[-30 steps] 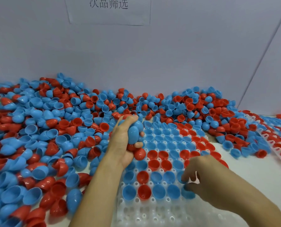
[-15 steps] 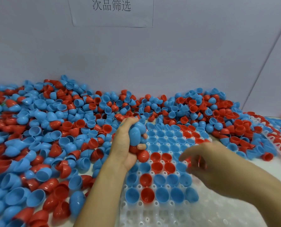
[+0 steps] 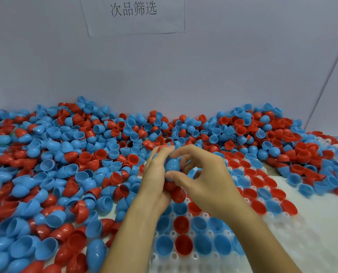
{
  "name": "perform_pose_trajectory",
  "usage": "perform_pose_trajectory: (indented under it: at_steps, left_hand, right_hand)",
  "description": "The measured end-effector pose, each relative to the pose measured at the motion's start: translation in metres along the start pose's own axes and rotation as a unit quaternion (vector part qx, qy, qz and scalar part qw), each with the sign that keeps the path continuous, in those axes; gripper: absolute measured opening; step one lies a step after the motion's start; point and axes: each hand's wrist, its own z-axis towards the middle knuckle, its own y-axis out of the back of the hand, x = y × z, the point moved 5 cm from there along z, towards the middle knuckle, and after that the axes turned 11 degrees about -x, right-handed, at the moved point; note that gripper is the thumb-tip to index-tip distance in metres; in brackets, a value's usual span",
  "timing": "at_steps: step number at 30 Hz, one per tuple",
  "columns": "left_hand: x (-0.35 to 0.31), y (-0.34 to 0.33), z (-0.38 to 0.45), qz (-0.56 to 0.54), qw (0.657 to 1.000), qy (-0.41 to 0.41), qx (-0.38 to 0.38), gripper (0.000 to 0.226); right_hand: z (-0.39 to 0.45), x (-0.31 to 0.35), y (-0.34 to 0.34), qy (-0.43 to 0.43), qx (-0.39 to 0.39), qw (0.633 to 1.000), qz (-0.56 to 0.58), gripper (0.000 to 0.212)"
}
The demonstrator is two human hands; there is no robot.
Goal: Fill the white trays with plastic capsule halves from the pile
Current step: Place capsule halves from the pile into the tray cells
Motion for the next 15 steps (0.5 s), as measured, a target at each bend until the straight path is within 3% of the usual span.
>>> perform_pose_trajectory:
  at_steps: [4, 8, 15]
  left_hand:
    - [0.0012, -0.0014, -0.0022, 0.000, 1.000, 0.013, -0.005, 0.064]
    - [0.0041, 0.0005, 0.0015, 0.007, 1.000, 0.019, 0.003, 0.058]
    - [0.0013, -0.0054, 0.0001, 0.002, 0.999, -0.023, 0.028, 0.085]
  right_hand:
    - [0.0012, -0.0030, 0.0044, -0.054, -0.023, 0.995, 0.080, 0.022]
    - [0.0005, -0.0054, 0.0059, -0.113, -0.039, 0.979, 0.163, 0.019]
    - [0.0018, -0.0101, 0.0092, -0.167, -0.081, 0.960, 0.211, 0.020]
